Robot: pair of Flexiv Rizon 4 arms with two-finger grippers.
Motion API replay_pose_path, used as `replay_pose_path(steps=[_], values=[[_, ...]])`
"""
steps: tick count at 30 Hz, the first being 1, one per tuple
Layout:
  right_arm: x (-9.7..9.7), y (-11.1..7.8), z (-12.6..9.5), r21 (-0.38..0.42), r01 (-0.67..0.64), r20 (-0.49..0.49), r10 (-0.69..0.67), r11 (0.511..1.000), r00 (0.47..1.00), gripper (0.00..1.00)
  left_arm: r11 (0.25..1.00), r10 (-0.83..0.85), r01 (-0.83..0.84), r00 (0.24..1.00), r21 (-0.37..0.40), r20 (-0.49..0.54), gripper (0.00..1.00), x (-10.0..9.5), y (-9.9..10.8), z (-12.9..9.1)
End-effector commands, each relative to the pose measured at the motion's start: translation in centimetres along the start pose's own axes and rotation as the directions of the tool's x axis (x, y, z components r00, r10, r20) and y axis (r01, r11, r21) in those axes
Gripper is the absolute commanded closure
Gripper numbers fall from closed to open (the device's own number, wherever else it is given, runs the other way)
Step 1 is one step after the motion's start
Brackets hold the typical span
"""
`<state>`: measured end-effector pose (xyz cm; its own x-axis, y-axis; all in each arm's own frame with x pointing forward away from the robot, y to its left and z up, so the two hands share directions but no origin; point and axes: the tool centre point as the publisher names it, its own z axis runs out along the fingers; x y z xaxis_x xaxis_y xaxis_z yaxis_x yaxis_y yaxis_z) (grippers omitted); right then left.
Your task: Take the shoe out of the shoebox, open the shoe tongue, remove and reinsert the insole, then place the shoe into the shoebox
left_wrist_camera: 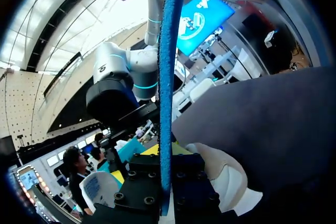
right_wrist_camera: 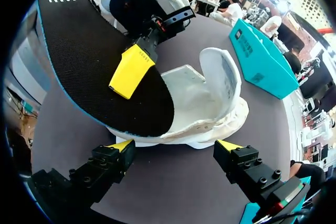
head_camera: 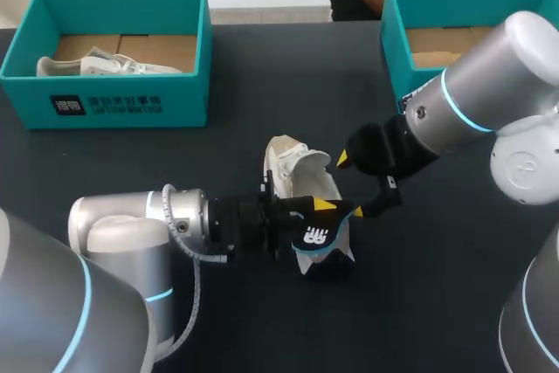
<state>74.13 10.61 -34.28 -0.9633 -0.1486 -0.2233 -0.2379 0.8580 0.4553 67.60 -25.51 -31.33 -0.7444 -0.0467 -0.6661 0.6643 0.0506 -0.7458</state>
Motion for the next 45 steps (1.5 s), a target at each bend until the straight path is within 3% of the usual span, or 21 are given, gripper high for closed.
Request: replay_pose_path(steps=[1,22,26,27,28,29,45], values=[[0.0,0.1,0.1,0.002,0.000,0.001,0.000,1.000,1.000,0.00,1.000,0.009,-0.009,1.000,-0.012,-0.010,1.00,0.1,1.0,0.4],[0.0,0.1,0.1,0.002,0.000,0.001,0.000,1.000,1.000,0.00,0.993,0.017,-0.017,1.000,-0.118,0.005,1.00,-0.2,5.7,-1.2],[0.0,0.1,0.1,0.002,0.000,0.001,0.000,1.000,1.000,0.00,0.995,0.020,-0.019,1.000,-0.103,0.008,1.00,-0.5,5.1,-1.3],[0.0,0.1,0.1,0.002,0.000,0.001,0.000,1.000,1.000,0.00,0.995,0.020,-0.019,1.000,-0.093,0.009,0.78,-0.7,4.8,-1.3],[0.0,0.1,0.1,0.002,0.000,0.001,0.000,1.000,1.000,0.00,0.996,0.024,-0.023,1.000,-0.092,0.007,0.69,-0.8,4.7,-1.2],[0.0,0.1,0.1,0.002,0.000,0.001,0.000,1.000,1.000,0.00,0.996,0.028,-0.027,1.000,-0.088,0.008,0.67,-0.9,4.5,-1.2],[0.0,0.1,0.1,0.002,0.000,0.001,0.000,1.000,1.000,0.00,0.998,0.053,-0.052,0.998,-0.031,0.028,0.64,-1.5,1.2,-1.4]])
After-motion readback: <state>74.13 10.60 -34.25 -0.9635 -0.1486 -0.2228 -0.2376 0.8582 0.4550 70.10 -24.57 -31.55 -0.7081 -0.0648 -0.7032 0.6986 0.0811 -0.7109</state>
